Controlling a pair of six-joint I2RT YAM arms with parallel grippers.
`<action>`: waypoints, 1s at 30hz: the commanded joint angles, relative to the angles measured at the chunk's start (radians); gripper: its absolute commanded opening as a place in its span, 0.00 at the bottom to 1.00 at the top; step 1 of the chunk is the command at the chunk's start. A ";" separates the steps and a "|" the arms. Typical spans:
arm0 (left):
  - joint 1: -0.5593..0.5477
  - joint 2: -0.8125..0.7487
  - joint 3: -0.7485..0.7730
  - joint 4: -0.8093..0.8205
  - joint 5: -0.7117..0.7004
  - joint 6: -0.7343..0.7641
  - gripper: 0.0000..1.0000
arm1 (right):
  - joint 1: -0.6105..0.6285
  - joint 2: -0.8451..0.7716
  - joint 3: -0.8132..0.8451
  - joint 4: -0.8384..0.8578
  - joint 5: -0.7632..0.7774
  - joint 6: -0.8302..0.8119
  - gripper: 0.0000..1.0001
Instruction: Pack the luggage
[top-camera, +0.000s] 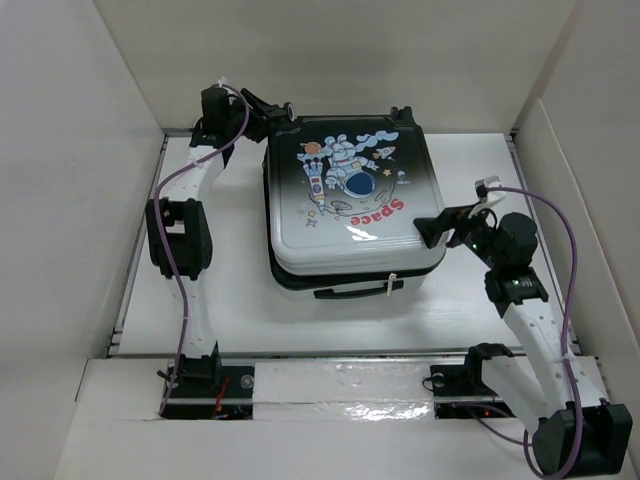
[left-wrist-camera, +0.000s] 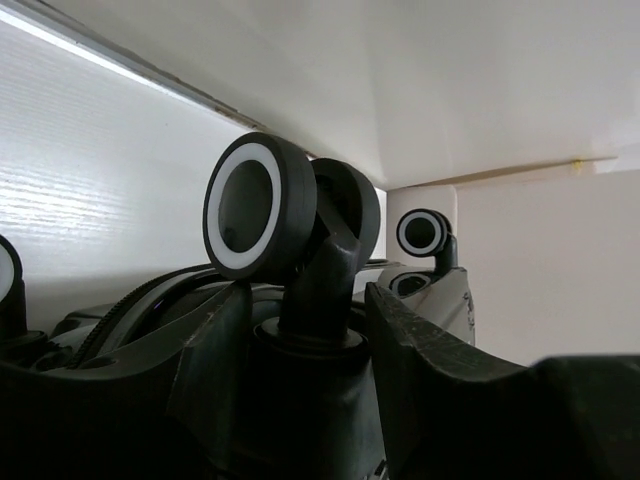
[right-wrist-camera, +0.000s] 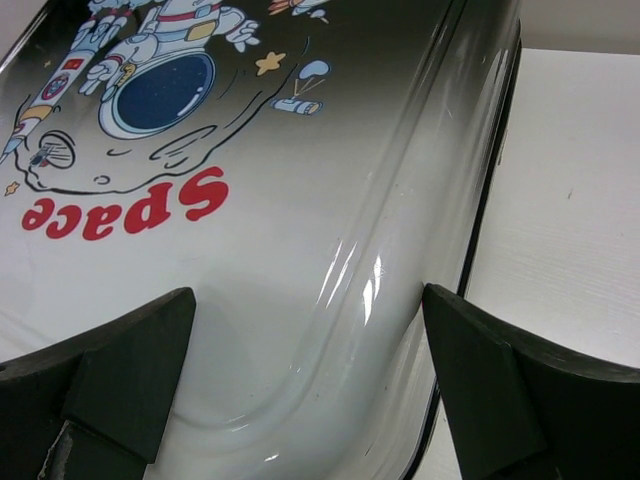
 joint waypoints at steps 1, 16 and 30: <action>-0.031 -0.197 0.083 0.094 0.094 -0.043 0.01 | 0.011 0.031 0.035 -0.045 -0.040 -0.018 1.00; -0.031 -0.359 0.025 0.025 0.023 0.009 0.00 | 0.011 -0.058 0.422 -0.258 -0.175 0.041 1.00; 0.008 -0.444 -0.334 0.134 -0.032 0.060 0.00 | 0.011 -0.251 0.335 -0.371 -0.208 0.005 0.37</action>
